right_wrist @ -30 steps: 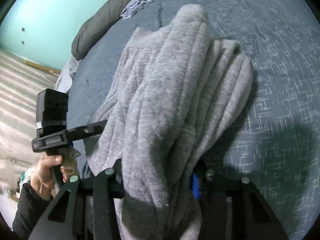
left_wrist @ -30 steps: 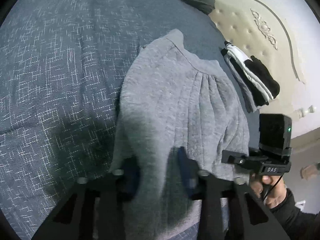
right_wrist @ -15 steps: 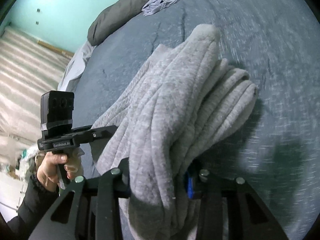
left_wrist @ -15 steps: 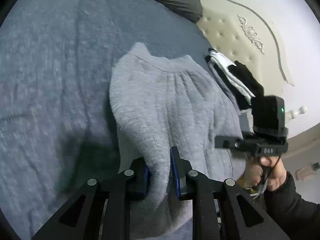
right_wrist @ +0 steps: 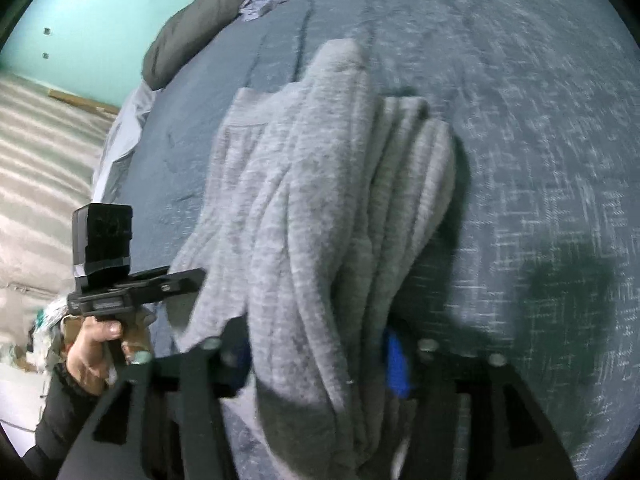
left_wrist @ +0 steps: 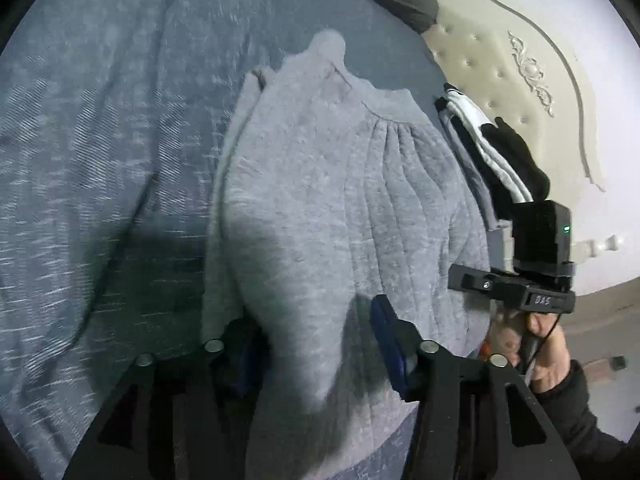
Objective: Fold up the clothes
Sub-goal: 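Lift the folded grey sweatshirt with both grippers and hold it up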
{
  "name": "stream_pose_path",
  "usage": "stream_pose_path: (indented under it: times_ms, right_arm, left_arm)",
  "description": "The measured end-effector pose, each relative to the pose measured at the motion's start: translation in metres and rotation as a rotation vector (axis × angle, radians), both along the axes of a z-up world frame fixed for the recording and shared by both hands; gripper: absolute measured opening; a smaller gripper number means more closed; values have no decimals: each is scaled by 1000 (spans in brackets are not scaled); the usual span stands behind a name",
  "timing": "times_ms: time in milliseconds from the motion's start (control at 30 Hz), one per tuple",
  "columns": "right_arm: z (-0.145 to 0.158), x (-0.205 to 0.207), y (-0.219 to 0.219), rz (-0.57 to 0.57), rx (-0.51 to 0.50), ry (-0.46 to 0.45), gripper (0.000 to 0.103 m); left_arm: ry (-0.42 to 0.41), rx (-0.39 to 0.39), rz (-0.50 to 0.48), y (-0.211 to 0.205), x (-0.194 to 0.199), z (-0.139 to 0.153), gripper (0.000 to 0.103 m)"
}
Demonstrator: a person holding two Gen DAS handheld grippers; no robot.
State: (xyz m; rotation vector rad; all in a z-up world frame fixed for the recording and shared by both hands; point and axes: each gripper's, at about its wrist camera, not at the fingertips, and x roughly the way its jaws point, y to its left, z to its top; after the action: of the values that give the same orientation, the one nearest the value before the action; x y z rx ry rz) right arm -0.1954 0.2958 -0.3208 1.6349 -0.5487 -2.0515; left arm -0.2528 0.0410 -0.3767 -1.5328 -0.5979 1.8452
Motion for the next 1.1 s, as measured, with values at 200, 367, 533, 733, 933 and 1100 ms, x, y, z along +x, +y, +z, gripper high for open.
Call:
stream_pose_path:
  times_ms: [200,367,533,733,933,1100]
  right_arm:
    - [-15,-4,3,7,-70,-12,62]
    - [-21,-3,13,27,-68,-7,59]
    - [-21,-5,7,28,-52,4,49]
    - [-17,-3,0,36,-60,38,38]
    - [6,-4,-5,46,-87,83,35]
    - [33,-7,2,50,-102,118,35]
  left_arm:
    - [-22,55,6,5,-9,-17,54]
    - [-9,32,-9,7,-12,-15,34]
    - [15,4,-25,19,-12,-11,24]
    - [49,2,-22,24,-9,0,17]
    - [97,8,-29,34,-10,34,17]
    - [130,13,-30,42,-12,62,17]
